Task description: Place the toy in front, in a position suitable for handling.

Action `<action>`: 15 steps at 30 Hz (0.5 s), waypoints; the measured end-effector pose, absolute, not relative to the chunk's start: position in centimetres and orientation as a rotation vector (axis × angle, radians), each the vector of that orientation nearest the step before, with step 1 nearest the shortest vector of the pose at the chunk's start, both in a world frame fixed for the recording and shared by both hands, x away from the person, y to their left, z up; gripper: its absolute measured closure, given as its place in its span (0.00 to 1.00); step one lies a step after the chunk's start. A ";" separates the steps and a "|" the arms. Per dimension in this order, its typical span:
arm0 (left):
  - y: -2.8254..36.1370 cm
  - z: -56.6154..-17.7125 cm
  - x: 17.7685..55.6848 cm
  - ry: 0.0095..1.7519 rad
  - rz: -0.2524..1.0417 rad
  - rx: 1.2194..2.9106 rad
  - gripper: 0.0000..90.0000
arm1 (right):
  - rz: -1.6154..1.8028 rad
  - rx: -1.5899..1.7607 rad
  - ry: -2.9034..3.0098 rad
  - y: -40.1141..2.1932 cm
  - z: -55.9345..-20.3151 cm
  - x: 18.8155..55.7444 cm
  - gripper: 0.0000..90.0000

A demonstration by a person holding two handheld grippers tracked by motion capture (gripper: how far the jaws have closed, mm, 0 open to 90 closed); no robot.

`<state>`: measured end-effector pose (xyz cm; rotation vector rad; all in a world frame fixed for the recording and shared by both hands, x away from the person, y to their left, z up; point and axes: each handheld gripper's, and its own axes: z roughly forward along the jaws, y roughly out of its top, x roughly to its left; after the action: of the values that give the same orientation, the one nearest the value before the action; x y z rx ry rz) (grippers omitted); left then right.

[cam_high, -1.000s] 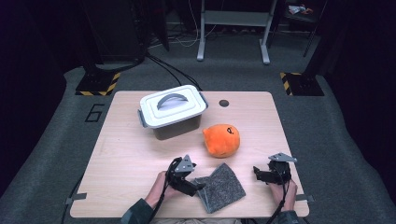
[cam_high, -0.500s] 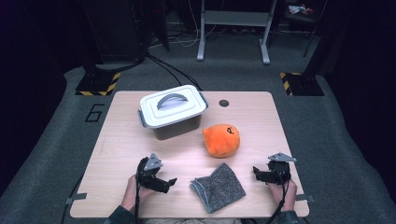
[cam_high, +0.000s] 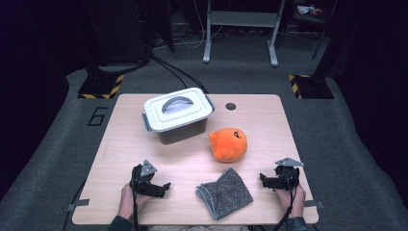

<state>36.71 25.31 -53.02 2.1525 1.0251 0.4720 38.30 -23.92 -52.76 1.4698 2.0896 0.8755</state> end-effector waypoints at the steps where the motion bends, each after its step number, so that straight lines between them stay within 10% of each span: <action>1: 25.2 -53.1 36.7 1.026 0.472 2.169 0.00 | 0.890 1.472 2.085 -24.0 -52.8 38.3 0.02; 15: 25.2 -53.2 36.8 1.024 0.459 2.156 0.00 | 1.005 1.339 2.200 -20.8 -49.7 35.3 0.02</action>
<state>36.84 25.20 -53.17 2.1559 1.0236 0.4588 35.33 -20.80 -49.74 1.3390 2.2001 1.0050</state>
